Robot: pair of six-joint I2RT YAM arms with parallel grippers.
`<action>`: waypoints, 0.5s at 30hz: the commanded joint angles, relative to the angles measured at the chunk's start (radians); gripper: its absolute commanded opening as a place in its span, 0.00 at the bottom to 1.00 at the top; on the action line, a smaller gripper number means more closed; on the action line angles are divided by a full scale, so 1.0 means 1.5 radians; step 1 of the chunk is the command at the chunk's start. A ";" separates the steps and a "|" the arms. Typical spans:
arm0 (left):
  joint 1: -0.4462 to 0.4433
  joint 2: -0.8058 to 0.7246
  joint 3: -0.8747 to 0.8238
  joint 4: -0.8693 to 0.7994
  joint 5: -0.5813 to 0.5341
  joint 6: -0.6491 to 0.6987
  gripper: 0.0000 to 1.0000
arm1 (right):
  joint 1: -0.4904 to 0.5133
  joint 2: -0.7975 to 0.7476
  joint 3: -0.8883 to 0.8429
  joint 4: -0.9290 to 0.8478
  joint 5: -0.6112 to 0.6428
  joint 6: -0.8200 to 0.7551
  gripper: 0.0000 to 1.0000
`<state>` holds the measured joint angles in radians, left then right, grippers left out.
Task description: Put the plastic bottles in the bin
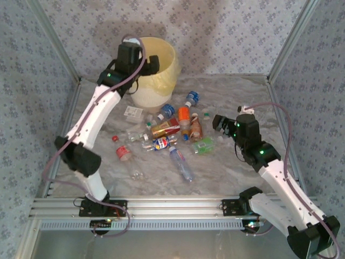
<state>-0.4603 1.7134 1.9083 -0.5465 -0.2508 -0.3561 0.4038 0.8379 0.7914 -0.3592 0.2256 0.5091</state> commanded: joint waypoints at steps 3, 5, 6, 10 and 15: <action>0.004 -0.170 -0.218 0.138 0.017 -0.070 0.98 | 0.003 -0.025 -0.036 0.047 0.005 -0.034 1.00; 0.003 -0.228 -0.279 0.118 0.022 -0.093 0.98 | 0.003 -0.030 -0.049 0.060 -0.003 -0.041 1.00; 0.004 -0.250 -0.297 0.098 0.018 -0.108 0.98 | 0.003 -0.030 -0.056 0.067 -0.004 -0.041 1.00; 0.004 -0.334 -0.382 -0.008 -0.014 -0.189 0.98 | 0.003 -0.032 -0.081 0.102 -0.006 -0.031 1.00; 0.021 -0.384 -0.481 -0.124 -0.003 -0.295 0.98 | 0.003 -0.032 -0.095 0.134 -0.002 -0.008 1.00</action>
<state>-0.4458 1.1393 1.2396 -0.5758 -0.2462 -0.6643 0.4038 0.8036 0.6571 -0.2192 0.2207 0.4812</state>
